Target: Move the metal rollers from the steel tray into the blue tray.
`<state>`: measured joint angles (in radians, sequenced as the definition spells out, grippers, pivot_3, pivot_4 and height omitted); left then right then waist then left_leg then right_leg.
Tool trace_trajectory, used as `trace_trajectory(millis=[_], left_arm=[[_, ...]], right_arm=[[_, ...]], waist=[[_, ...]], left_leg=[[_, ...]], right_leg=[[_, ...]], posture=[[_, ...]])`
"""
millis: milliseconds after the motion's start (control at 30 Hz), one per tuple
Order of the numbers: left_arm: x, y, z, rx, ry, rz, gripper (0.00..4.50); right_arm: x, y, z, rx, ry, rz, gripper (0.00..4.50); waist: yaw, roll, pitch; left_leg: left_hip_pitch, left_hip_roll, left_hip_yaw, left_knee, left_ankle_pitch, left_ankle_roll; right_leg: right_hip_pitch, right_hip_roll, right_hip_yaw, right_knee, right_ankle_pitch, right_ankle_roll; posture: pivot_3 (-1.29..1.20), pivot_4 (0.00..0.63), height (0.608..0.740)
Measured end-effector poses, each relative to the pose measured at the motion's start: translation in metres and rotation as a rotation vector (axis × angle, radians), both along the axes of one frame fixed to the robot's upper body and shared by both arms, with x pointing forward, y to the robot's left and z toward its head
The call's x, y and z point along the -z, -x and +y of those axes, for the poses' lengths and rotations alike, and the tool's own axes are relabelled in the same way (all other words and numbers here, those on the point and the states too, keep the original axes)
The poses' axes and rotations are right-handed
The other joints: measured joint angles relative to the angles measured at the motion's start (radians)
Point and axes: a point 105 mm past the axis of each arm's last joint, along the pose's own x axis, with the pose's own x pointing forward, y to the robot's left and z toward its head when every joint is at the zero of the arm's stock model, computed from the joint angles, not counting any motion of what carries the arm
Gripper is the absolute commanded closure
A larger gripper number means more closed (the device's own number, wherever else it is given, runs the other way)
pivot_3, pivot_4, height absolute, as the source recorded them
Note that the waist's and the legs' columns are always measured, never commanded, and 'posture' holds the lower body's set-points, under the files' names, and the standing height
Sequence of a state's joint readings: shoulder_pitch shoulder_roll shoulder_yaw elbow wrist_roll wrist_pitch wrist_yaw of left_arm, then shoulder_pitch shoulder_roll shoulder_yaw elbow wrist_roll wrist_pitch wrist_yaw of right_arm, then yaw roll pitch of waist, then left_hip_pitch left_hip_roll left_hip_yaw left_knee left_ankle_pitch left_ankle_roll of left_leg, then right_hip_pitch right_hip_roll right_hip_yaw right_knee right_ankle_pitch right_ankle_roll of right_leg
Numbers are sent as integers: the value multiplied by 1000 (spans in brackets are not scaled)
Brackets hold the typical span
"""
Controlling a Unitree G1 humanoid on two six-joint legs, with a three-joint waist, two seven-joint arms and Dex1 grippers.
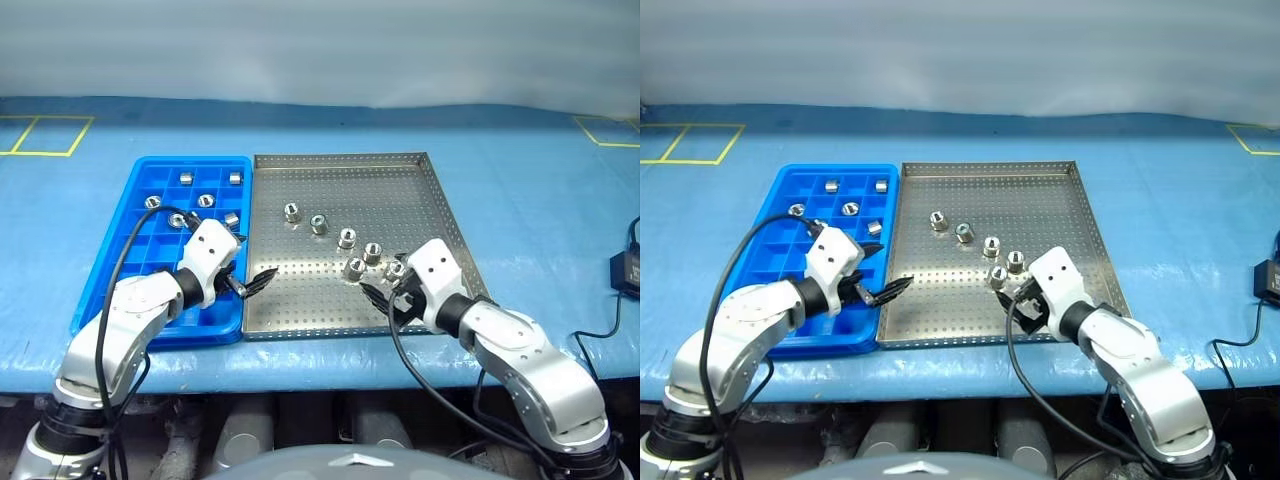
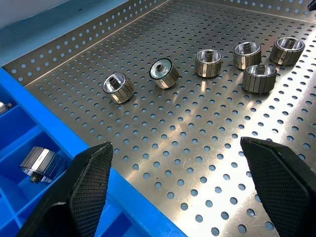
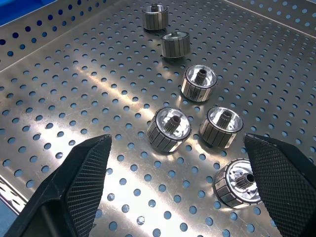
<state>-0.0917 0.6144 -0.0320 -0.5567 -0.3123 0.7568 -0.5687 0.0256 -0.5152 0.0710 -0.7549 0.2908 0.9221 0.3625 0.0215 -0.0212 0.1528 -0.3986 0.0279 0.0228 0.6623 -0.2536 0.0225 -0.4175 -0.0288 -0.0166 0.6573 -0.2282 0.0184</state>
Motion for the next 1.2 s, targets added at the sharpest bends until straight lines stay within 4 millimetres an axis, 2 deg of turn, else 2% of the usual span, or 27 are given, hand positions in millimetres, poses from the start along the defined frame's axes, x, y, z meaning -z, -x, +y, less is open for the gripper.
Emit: trace_trajectory(millis=[1200], left_arm=[[-3,0,-3,13,14,-6,19]], right_arm=[[1,-1,3,4,9,-9,0]], waist=[[0,0,0]], left_leg=[[0,0,0,0,0,0]], right_leg=[[0,0,0,0,0,0]], posture=[[57,150,740]])
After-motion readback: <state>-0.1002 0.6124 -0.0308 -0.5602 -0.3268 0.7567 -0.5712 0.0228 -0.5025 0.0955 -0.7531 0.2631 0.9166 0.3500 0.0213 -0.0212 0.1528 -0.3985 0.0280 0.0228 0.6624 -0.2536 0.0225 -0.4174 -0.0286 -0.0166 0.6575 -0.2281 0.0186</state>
